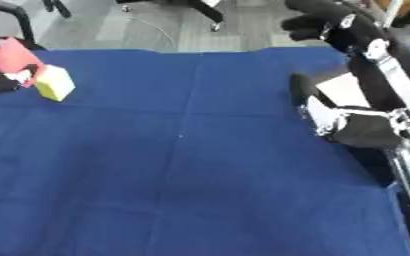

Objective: Pick up the objects with one hand, pass them to the other hand, and then place them into the box on the other side of the table.

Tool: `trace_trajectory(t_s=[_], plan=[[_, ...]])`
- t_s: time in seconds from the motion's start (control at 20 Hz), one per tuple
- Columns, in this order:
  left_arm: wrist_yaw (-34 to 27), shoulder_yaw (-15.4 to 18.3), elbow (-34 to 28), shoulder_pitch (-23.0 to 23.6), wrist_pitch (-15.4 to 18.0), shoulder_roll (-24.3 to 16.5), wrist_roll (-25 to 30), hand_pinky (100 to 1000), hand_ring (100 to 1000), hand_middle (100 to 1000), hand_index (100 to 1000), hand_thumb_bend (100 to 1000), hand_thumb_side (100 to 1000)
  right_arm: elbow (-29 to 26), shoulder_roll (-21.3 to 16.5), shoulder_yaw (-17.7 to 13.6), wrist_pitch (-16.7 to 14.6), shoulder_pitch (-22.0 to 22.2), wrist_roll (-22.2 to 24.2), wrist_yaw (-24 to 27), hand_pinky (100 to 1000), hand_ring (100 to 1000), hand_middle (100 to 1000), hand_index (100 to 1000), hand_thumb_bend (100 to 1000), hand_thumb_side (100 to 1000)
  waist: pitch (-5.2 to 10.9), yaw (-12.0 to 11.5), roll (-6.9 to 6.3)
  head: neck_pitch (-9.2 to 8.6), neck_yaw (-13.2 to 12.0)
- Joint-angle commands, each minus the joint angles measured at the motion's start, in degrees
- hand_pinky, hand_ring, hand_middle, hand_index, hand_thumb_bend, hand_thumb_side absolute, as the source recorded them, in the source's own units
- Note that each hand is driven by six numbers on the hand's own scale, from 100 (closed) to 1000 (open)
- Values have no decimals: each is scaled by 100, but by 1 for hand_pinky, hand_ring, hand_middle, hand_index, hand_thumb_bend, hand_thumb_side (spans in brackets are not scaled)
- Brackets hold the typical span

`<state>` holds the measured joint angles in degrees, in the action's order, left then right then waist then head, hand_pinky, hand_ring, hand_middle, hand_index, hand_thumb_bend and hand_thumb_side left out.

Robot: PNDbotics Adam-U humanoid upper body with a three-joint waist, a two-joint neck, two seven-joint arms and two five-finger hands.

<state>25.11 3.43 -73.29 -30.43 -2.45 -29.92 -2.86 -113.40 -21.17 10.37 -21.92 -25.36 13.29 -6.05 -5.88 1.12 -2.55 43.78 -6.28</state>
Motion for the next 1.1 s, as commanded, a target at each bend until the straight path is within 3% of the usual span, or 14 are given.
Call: trace_trajectory(t_s=[0.05,0.25,0.45,0.65,0.85,1.1], plan=[[-429,-195,-1038,16,293,401,505,509,454,475,576,439,353,-119,-140,9,21,-79,190,101,792,842,902,935,248,427,166,-20,67,33,61],[-729,-538,-1718,57,799,1155,1181,524,468,488,592,456,377,-119,-147,107,409,-92,501,495,776,842,913,939,338,485,176,-21,106,33,72],[-1167,-865,-1986,35,1198,1693,1830,531,472,491,596,500,383,-119,-168,169,1265,-156,760,995,758,836,915,933,381,529,173,-8,123,33,103],[-1587,-1112,-2134,-43,1395,2001,2207,536,475,492,597,501,387,-119,-185,169,1954,-241,768,1142,749,834,915,929,412,560,167,1,131,33,144],[-1684,-1327,-2207,-153,1554,2182,2402,543,480,497,604,480,393,-119,-178,186,2316,-295,702,1029,743,830,913,927,421,563,172,8,139,33,187],[-1601,-1545,-2211,-247,1746,2248,2528,548,483,500,608,466,400,-119,-162,187,2490,-303,683,922,742,830,914,927,424,550,175,20,143,33,249]])
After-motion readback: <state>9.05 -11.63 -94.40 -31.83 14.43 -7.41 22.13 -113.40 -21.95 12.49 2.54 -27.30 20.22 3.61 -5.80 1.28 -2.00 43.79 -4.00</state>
